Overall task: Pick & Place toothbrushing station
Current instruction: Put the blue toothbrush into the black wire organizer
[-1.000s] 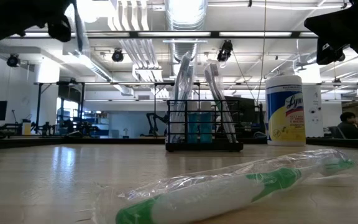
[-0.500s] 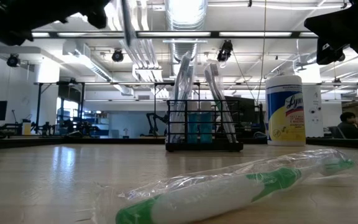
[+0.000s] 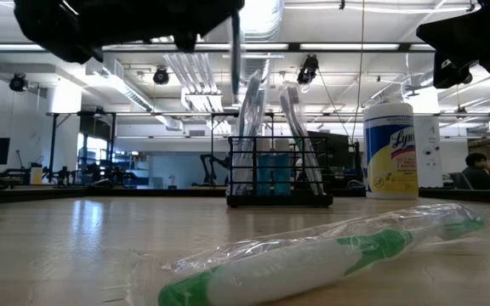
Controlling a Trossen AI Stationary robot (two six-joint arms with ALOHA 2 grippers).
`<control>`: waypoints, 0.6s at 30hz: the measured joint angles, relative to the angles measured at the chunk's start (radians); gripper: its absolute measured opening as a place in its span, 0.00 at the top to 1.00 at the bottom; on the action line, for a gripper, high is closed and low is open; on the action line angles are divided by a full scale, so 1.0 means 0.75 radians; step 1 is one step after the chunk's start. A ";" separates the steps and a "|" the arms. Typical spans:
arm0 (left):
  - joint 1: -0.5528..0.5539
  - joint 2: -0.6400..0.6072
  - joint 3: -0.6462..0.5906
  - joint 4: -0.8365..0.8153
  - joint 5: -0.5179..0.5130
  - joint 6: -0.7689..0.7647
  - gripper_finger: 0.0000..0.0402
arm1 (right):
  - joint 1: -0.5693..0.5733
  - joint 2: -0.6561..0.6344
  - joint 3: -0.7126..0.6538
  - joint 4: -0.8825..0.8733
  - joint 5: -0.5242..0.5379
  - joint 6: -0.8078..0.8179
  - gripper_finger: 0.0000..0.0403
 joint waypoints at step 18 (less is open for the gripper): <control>0.122 0.308 0.008 0.197 -0.099 0.046 0.95 | 0.000 0.000 0.000 -0.002 0.001 -0.008 0.98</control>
